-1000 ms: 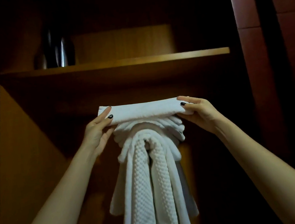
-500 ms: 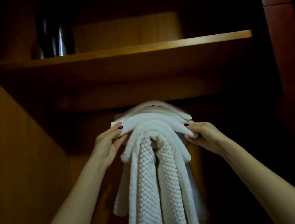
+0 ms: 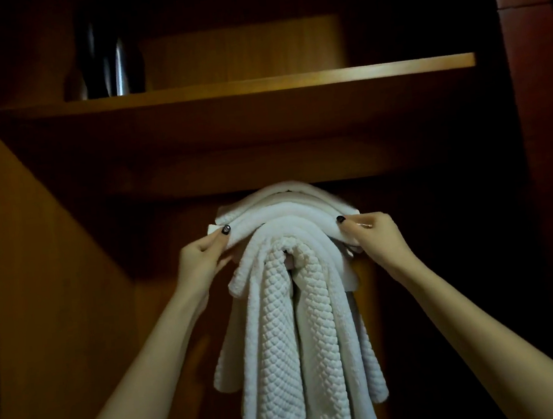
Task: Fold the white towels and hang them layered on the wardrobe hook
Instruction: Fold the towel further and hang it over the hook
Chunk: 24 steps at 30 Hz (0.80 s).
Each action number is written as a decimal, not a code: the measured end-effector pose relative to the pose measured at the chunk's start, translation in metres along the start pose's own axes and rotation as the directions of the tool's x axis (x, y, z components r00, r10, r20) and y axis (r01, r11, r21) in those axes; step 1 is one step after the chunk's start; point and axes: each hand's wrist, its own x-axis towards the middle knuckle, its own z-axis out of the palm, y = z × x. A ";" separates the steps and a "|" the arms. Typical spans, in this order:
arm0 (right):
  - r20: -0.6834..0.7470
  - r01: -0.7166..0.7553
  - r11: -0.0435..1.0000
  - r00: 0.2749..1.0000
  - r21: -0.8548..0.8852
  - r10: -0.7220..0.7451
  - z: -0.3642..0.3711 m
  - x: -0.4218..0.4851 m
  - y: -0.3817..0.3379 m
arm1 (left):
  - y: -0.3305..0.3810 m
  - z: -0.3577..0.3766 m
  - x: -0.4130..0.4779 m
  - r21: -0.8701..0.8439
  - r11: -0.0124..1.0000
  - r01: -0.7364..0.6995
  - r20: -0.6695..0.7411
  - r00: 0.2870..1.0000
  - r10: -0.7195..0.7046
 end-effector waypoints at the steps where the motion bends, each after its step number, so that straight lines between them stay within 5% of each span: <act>1: 0.003 -0.035 0.995 0.999 0.091 0.035 0.000 0.003 -0.001 | 0.003 -0.001 0.003 -0.046 0.999 0.021 -0.005 1.000 -0.021; 6: -0.055 -0.077 0.988 0.995 0.132 0.085 -0.003 0.014 -0.010 | 0.002 -0.011 0.004 -0.033 0.999 0.039 -0.010 0.999 -0.039; 10: 0.063 -0.100 0.994 0.993 -0.053 0.103 0.004 0.007 -0.001 | -0.009 -0.011 -0.007 0.324 0.946 -0.014 0.033 0.999 0.003; 13: 0.016 0.012 0.973 1.000 -0.232 -0.009 0.006 0.003 0.001 | -0.008 -0.007 -0.005 0.648 0.747 -0.147 0.008 0.983 0.186; 15: 0.005 0.116 0.965 0.993 -0.234 -0.118 0.010 0.001 -0.008 | 0.000 0.002 -0.001 0.622 0.745 -0.243 0.080 0.965 0.249; 18: 0.145 0.194 0.956 0.976 -0.220 -0.165 0.018 -0.001 -0.019 | 0.008 0.017 -0.001 0.470 0.842 -0.266 0.264 0.952 0.154; 24: 0.290 0.179 0.972 0.948 -0.151 -0.129 0.026 -0.010 -0.003 | 0.003 0.033 0.000 0.292 0.937 -0.192 0.307 0.947 0.098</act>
